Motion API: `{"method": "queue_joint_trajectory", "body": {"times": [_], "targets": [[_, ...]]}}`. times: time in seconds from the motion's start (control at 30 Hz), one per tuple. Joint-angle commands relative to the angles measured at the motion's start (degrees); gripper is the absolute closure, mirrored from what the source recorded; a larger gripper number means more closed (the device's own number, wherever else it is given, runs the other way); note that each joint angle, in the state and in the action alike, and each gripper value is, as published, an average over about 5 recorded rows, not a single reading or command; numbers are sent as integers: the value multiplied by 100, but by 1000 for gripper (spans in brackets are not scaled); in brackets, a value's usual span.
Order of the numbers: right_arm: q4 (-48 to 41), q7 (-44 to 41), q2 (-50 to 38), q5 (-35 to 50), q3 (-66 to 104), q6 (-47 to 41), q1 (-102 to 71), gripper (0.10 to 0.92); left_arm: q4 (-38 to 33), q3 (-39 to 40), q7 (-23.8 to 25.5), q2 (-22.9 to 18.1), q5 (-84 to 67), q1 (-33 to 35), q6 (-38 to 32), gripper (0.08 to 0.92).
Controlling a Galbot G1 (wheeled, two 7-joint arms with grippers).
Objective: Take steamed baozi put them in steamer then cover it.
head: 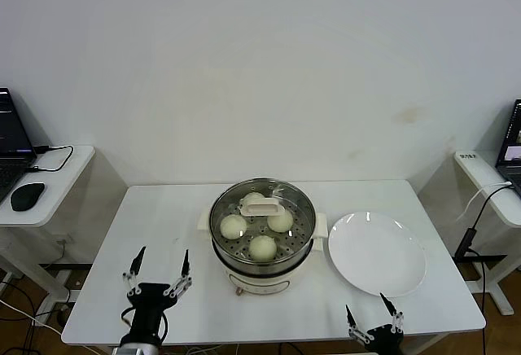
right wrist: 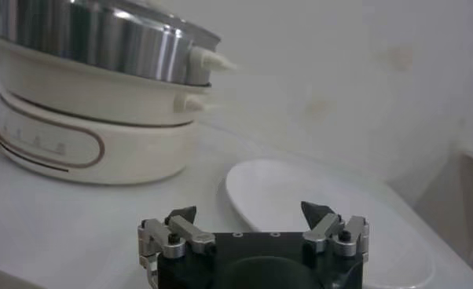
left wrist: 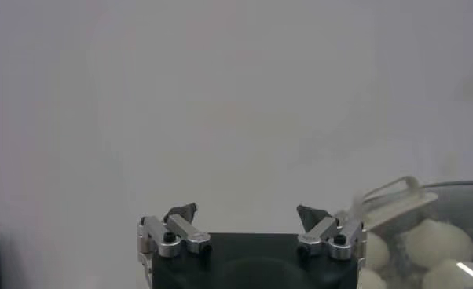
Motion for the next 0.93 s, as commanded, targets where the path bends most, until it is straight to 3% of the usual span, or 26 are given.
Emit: {"method": "queue_joint_trajectory", "body": {"times": [0.03,0.57,0.93], "targets": [[363,-43,-284,396,-90,-128,-244,203,566,-311,12,-134,-1212,663,-738,177],[660,120,-714,1152,-307,-474,-408,203,907,-263,271,-371,-988,810,-768,177],[668,340,-774,1218,-432,-690,-343,203,952,-416,271,-449,-991,804,-482,177]]}}
